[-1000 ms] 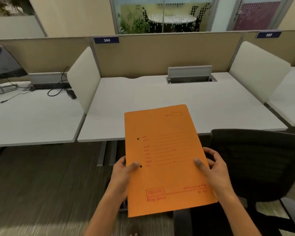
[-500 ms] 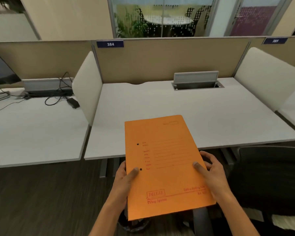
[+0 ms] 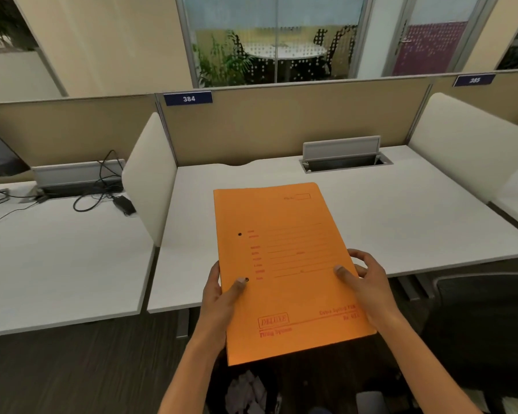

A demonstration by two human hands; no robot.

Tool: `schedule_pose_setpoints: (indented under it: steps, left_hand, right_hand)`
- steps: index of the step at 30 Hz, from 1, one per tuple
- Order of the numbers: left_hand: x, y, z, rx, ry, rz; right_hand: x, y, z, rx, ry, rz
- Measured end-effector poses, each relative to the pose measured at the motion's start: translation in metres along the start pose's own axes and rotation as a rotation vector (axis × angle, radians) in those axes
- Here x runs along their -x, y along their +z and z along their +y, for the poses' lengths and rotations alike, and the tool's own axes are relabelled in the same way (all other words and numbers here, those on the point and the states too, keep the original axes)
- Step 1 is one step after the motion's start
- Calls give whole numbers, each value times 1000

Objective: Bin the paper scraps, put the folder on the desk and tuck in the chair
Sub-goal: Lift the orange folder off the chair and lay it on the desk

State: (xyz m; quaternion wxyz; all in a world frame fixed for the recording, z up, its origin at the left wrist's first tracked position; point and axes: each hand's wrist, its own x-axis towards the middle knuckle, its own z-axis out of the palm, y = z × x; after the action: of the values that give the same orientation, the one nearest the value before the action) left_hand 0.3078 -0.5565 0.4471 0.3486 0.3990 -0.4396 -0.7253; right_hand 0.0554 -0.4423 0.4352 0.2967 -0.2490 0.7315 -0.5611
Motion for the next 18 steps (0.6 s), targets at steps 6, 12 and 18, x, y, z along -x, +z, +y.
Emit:
schedule_pose_setpoints:
  steps: [6, 12, 18]
  left_hand:
    - [-58, 12, 3, -51, 14, 41]
    - [-132, 39, 5, -122, 10, 115]
    - [-220, 80, 20, -232, 36, 197]
  right_hand:
    - [-66, 9, 1, 17, 8, -22]
    - [-159, 17, 3, -33, 45, -68]
    - [-263, 17, -2, -61, 109, -103]
